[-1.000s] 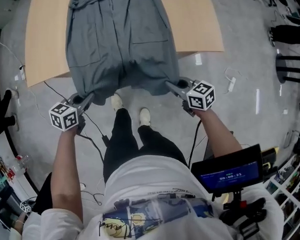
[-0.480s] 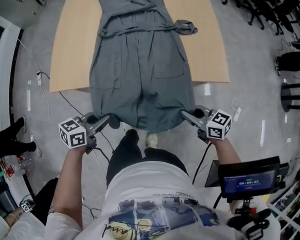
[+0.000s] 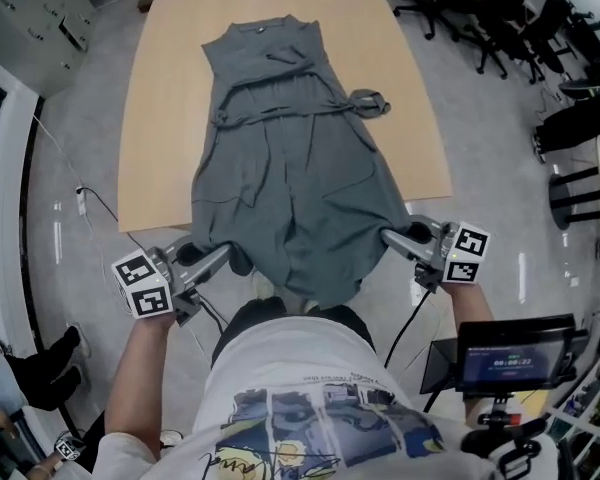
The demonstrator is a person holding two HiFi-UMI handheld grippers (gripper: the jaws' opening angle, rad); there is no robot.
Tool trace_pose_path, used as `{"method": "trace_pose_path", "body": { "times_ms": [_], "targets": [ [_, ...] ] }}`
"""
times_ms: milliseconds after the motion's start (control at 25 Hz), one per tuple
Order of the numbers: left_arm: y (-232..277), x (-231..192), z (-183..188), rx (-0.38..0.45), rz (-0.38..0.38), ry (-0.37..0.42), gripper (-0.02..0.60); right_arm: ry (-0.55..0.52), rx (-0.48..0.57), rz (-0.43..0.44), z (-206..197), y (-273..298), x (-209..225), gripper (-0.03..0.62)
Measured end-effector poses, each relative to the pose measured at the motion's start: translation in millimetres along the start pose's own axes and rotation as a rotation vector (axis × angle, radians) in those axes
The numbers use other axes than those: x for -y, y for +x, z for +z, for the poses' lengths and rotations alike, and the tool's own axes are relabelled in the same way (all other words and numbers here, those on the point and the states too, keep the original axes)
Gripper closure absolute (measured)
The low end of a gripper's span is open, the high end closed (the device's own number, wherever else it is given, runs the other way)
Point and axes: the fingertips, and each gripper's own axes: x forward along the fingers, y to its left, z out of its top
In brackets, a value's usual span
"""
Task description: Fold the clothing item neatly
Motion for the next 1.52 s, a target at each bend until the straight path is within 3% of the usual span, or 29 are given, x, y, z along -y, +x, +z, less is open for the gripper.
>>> {"method": "trace_pose_path", "body": {
  "times_ms": [280,880,1200,1520],
  "targets": [
    [-2.0,-7.7,77.6,0.074,-0.057,0.062,0.560,-0.095,0.085,-0.055,76.9,7.2,14.8,0.579],
    [31.9,-87.6,197.0,0.136,0.035,0.139,0.560,-0.271,0.088,0.041,207.5,51.1,107.3,0.579],
    [75.2,-174.9,249.0,0.132,0.106,0.129,0.560,-0.288,0.050,0.096,250.8,89.0,211.0,0.579],
    [69.2,-192.2,259.4,0.126,0.187,0.143,0.560,-0.307,0.037,0.114,264.8,105.7,228.4,0.579]
  ]
}}
